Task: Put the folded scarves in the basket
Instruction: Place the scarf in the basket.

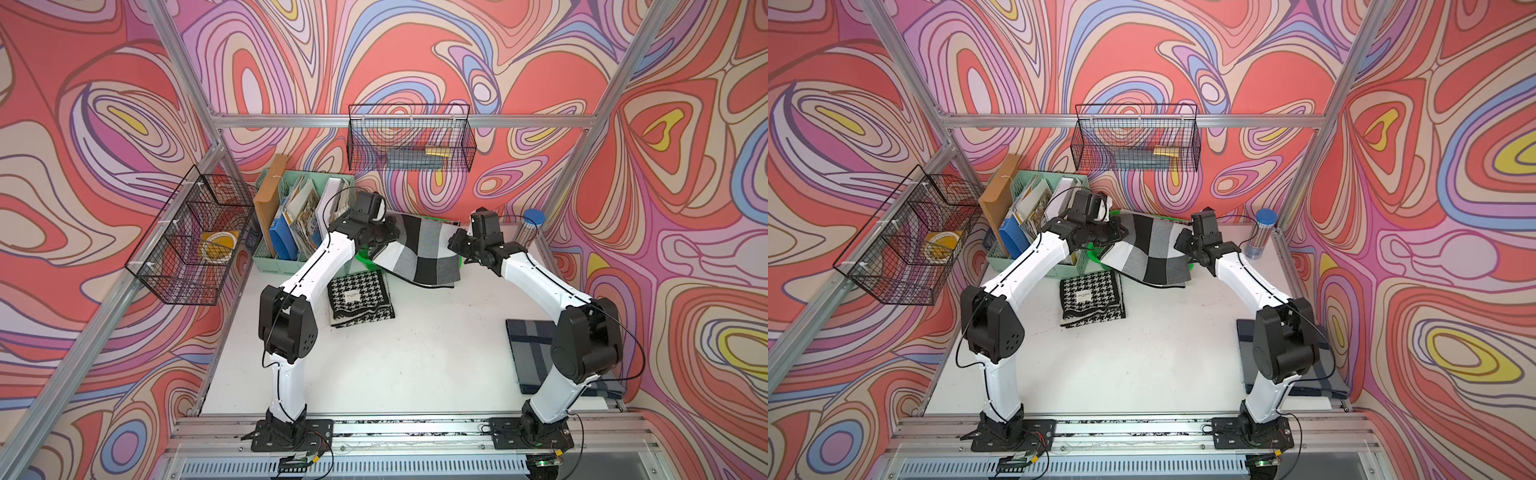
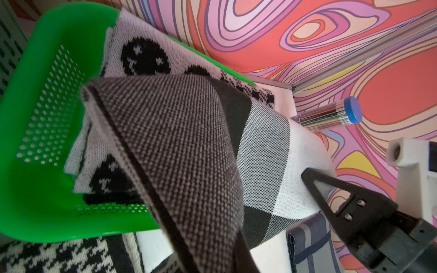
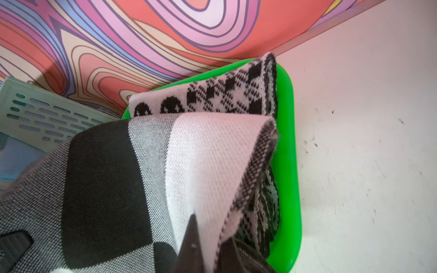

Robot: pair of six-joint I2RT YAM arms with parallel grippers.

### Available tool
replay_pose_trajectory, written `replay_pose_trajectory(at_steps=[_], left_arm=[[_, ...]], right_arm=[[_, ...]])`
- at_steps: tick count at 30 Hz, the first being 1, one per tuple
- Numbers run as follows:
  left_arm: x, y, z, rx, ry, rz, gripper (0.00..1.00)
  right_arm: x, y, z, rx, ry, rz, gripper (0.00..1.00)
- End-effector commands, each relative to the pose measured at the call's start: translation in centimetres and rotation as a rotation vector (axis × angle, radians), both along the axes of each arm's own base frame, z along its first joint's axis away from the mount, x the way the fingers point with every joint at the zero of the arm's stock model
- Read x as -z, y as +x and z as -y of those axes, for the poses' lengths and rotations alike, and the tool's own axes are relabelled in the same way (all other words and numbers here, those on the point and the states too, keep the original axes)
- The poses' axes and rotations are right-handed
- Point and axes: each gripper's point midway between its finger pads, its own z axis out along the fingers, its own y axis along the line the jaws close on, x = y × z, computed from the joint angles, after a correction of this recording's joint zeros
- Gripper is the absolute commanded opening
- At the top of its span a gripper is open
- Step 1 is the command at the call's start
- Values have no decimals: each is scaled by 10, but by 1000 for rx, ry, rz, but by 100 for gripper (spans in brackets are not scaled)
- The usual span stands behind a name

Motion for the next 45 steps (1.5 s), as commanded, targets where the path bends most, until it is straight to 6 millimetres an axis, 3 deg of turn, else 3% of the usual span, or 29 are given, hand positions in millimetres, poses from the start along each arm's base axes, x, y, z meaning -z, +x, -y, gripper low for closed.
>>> replay_pose_trajectory(at_steps=[1, 10, 22, 26, 28, 30, 33, 35, 37, 40, 43, 45], left_arm=[[-31, 19, 5, 50, -45, 106, 0], [-26, 61, 0, 26, -36, 156, 0], [13, 97, -21, -31, 15, 104, 0], [28, 103, -27, -58, 39, 88, 0], [34, 103, -31, -74, 62, 73, 13], [33, 101, -35, -86, 73, 67, 50], [9, 96, -38, -97, 65, 98, 81], [-15, 91, -41, -111, 47, 129, 97], [-42, 81, -43, -117, 25, 156, 99], [-63, 61, -43, -108, 0, 153, 98], [-67, 37, -39, -96, -9, 133, 98], [-66, 15, -32, -78, -19, 121, 98]], right_arm=[[-41, 19, 0, -3, 40, 132, 0], [-26, 55, 23, 50, 89, 121, 0], [16, 80, 33, 77, 106, 60, 0], [20, 86, 34, 71, 101, 50, 0], [21, 88, 34, 66, 90, 42, 3], [17, 88, 35, 60, 78, 38, 15], [1, 85, 38, 54, 54, 51, 54], [-15, 77, 43, 63, 29, 66, 67], [-30, 66, 49, 82, 3, 71, 70], [-45, 40, 59, 101, -31, 66, 70], [-52, 7, 70, 129, -62, 46, 70], [-45, -17, 80, 153, -96, -3, 70]])
